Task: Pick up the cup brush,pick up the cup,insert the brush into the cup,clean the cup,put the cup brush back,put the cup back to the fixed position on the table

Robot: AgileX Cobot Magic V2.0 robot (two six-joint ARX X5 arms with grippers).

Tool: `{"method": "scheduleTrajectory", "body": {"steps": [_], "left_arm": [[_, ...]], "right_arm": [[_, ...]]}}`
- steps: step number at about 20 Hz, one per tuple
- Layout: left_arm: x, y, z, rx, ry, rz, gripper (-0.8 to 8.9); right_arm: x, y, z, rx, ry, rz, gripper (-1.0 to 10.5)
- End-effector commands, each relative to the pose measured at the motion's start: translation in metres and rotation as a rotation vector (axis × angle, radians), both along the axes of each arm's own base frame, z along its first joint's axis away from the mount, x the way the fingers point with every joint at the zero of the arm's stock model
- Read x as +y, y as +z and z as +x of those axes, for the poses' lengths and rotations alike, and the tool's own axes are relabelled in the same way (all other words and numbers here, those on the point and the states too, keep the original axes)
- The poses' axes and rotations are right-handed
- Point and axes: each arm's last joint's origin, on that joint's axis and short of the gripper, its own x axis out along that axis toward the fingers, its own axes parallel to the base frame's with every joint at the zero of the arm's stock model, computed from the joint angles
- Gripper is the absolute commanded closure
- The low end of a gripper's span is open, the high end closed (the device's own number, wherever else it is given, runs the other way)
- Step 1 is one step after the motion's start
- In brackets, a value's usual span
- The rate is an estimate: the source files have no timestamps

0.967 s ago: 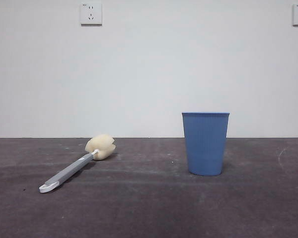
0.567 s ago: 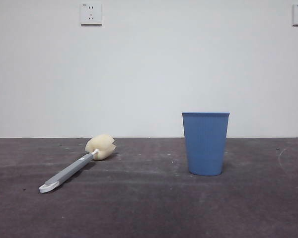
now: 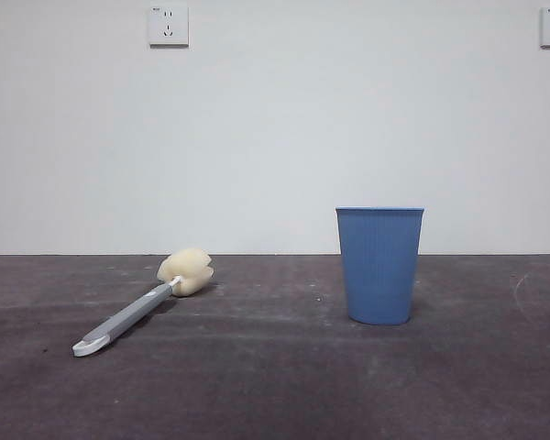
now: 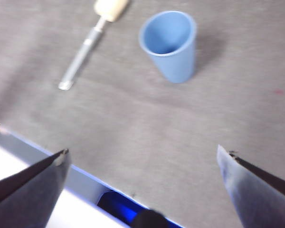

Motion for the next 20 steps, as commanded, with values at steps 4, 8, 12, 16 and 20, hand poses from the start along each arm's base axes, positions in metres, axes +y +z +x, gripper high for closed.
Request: {"method": "scheduleTrajectory", "body": {"steps": [4, 8, 12, 16, 20], "left_arm": [[-0.014, -0.005, 0.040, 0.043, -0.092, 0.015, 2.16], [-0.043, -0.020, 0.076, 0.093, -0.109, 0.123, 2.16], [-0.081, -0.045, 0.109, 0.116, -0.050, 0.275, 2.16], [-0.113, -0.088, 0.138, 0.206, -0.035, 0.399, 2.18], [-0.127, -0.120, 0.159, 0.264, 0.005, 0.421, 2.20]], "right_arm": [[0.000, 0.001, 0.000, -0.007, 0.002, -0.001, 3.5], [0.000, 0.001, 0.001, -0.005, 0.001, -0.002, 3.5], [0.000, 0.001, 0.001, -0.004, 0.001, -0.001, 3.5], [0.000, 0.001, 0.001, -0.002, -0.002, 0.001, 3.5], [0.000, 0.001, 0.001, -0.001, -0.003, 0.003, 3.5]]}}
